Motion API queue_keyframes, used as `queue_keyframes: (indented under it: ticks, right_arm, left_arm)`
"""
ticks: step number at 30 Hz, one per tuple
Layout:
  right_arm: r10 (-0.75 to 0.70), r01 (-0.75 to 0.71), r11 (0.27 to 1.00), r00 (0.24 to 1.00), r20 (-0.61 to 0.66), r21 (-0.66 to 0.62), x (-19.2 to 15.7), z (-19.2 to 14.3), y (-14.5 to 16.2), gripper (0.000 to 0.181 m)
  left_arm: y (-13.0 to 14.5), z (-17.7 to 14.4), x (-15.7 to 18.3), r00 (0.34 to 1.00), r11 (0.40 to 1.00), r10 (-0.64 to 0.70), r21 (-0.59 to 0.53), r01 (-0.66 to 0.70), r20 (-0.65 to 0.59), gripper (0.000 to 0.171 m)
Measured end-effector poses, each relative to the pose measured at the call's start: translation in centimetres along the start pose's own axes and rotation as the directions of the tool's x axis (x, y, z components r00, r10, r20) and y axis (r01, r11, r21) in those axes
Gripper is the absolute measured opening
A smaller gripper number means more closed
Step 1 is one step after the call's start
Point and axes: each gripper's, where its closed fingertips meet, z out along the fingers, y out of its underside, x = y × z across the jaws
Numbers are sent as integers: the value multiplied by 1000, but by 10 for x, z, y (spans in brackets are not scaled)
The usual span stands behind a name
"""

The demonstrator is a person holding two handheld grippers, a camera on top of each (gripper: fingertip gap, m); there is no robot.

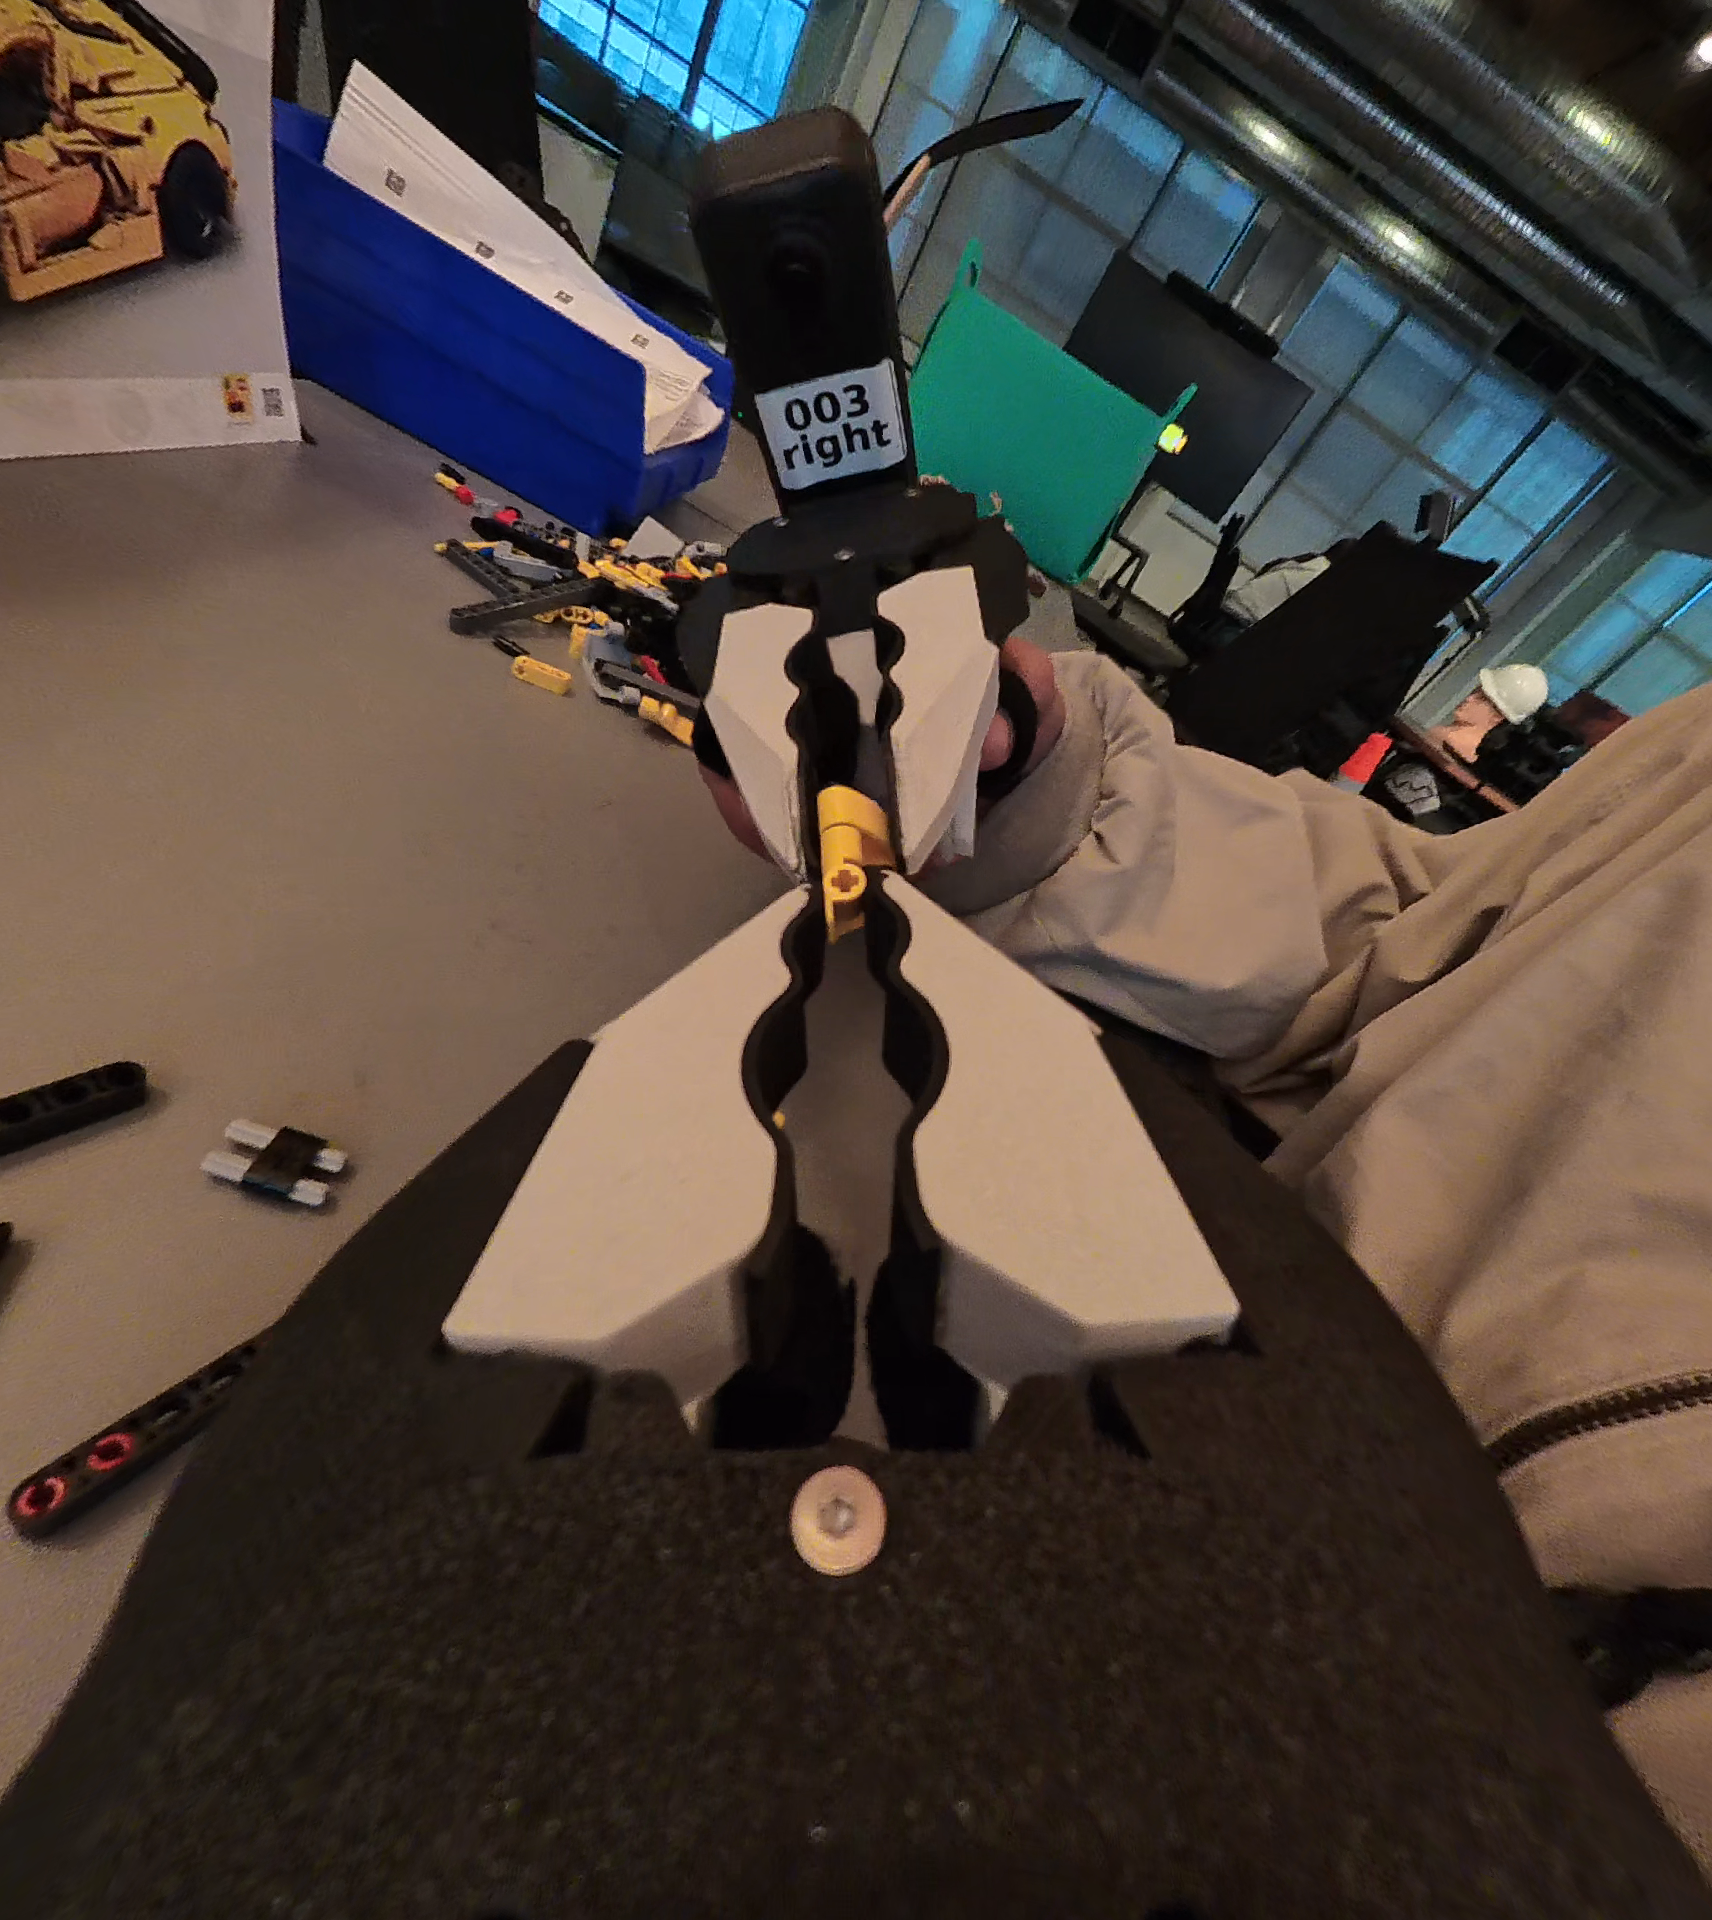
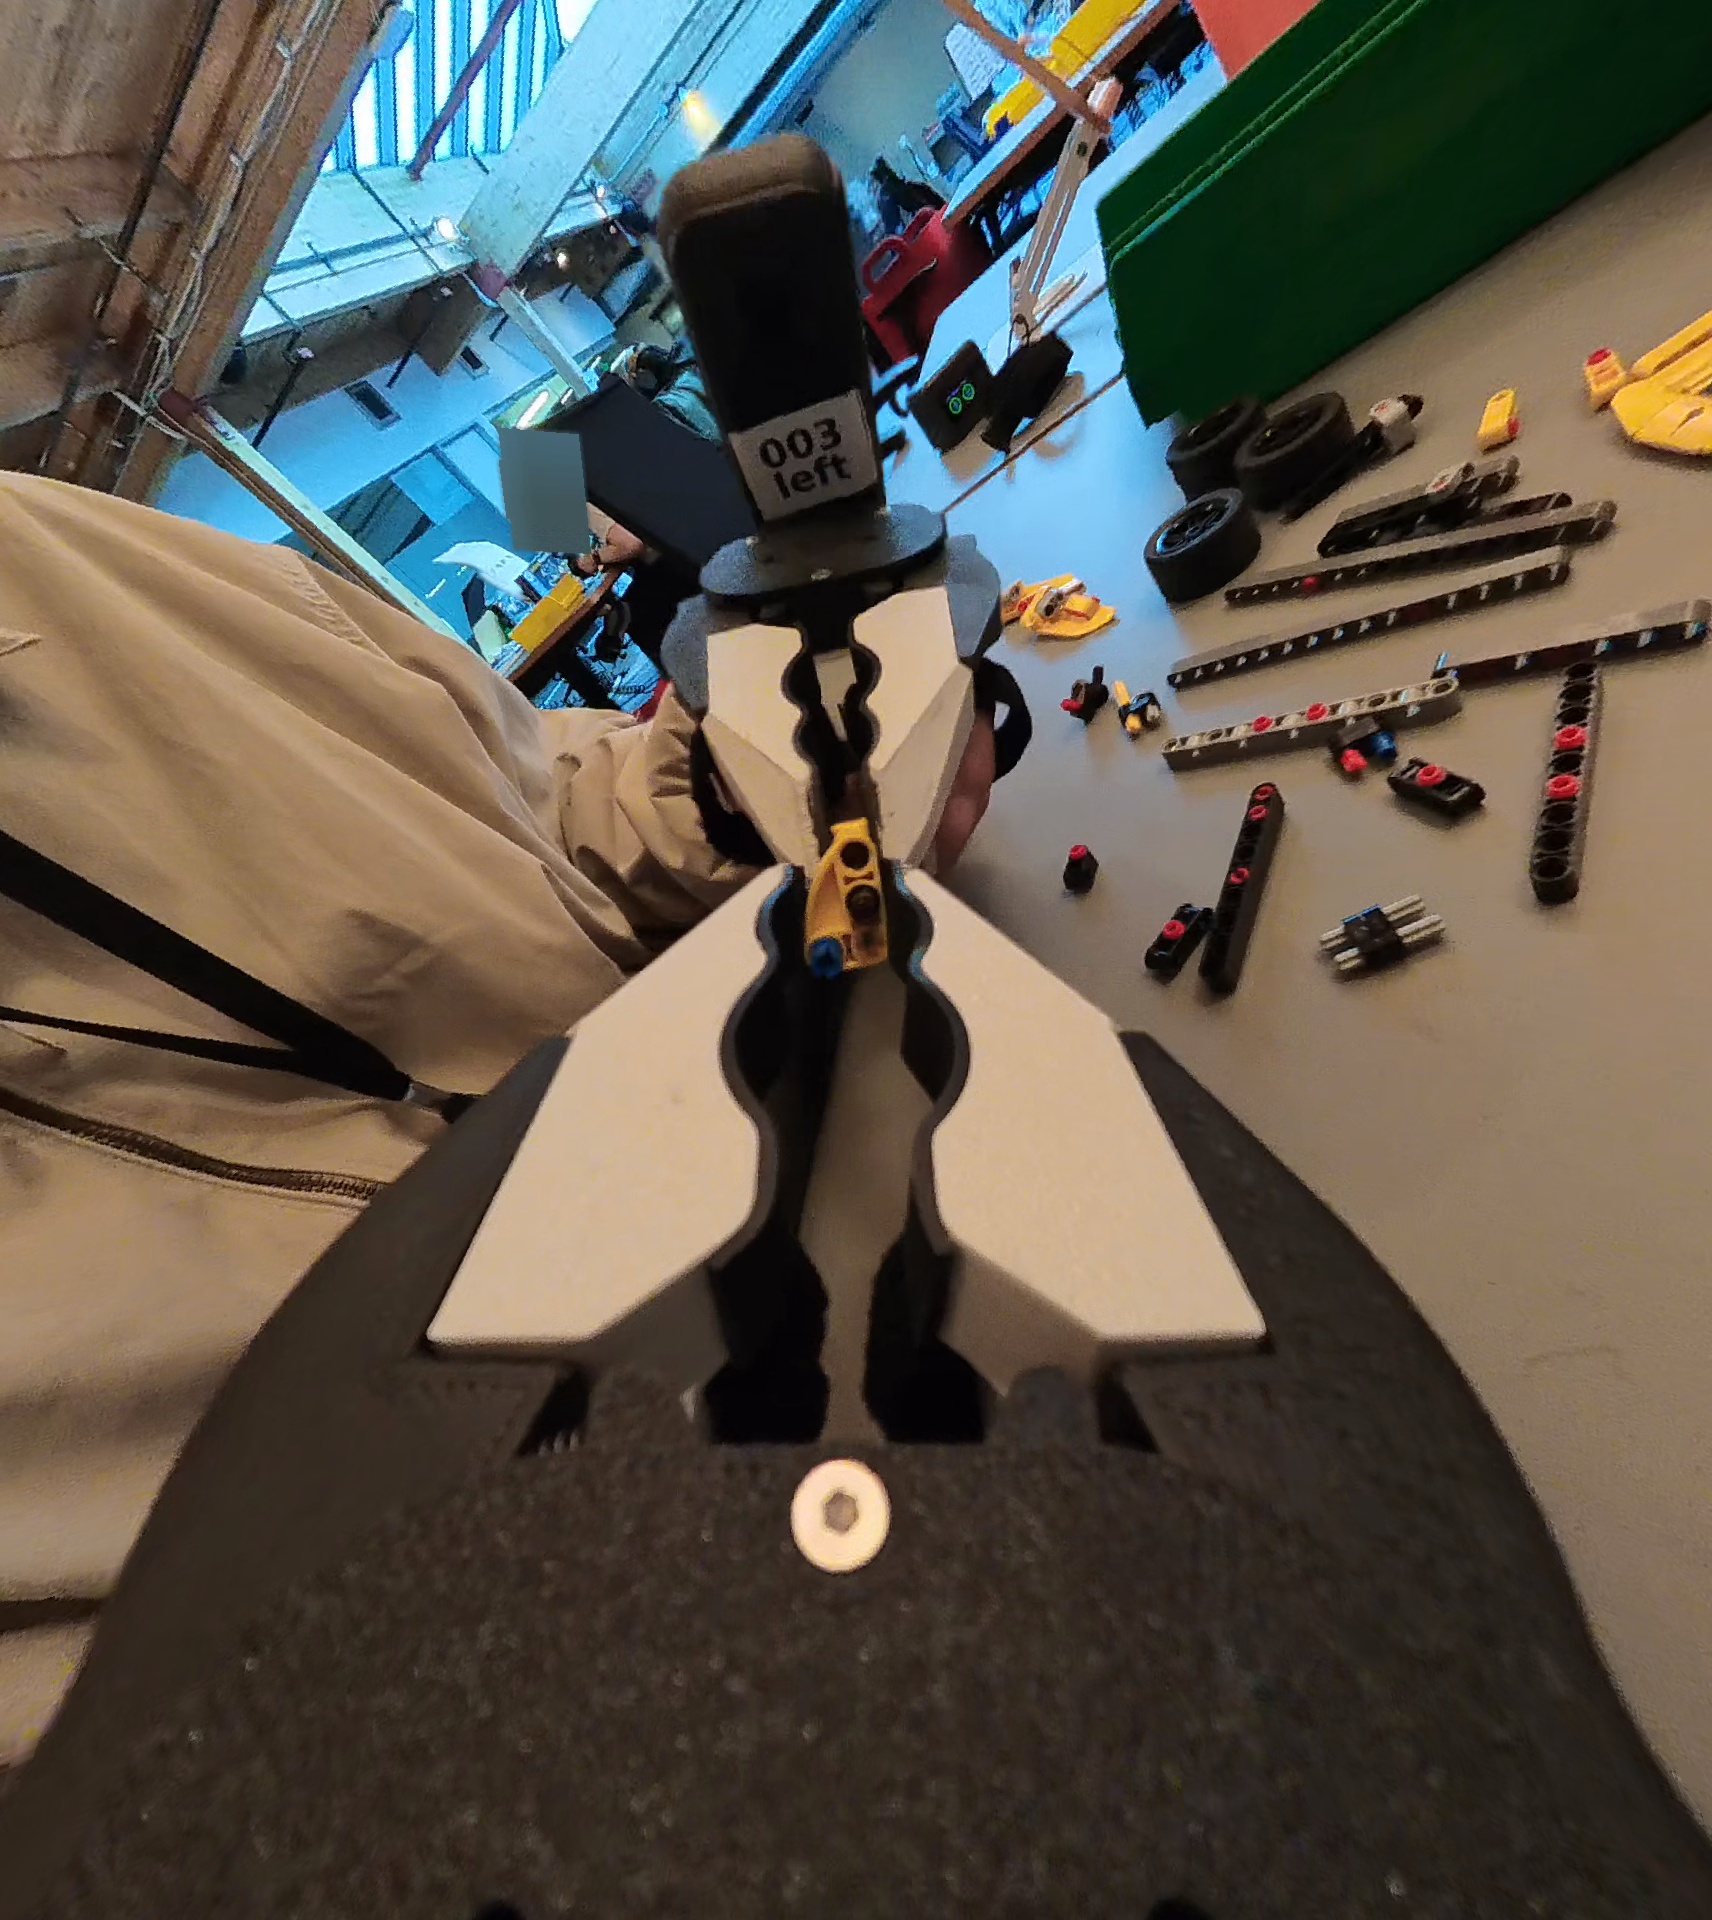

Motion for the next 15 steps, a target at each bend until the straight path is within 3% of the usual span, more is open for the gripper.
queue_keyframes:
  ticks: [3,13,14,15]
  right_arm:
    - [-57,57,998,998,7,37,-4,1,-8,15]
    - [-96,97,995,995,38,-12,-4,-4,0,14]
    - [-76,74,992,997,20,105,0,-22,-19,15]
    - [-37,21,954,998,48,301,-1,-64,-50,14]
  left_arm:
    - [-7,-3,3,1000,999,26,31,-26,-1,6]
    - [7,-2,5,982,982,183,-65,-180,49,6]
    - [9,-8,3,981,981,186,-70,-183,51,6]
    - [6,-20,-5,982,984,175,-48,-172,76,6]
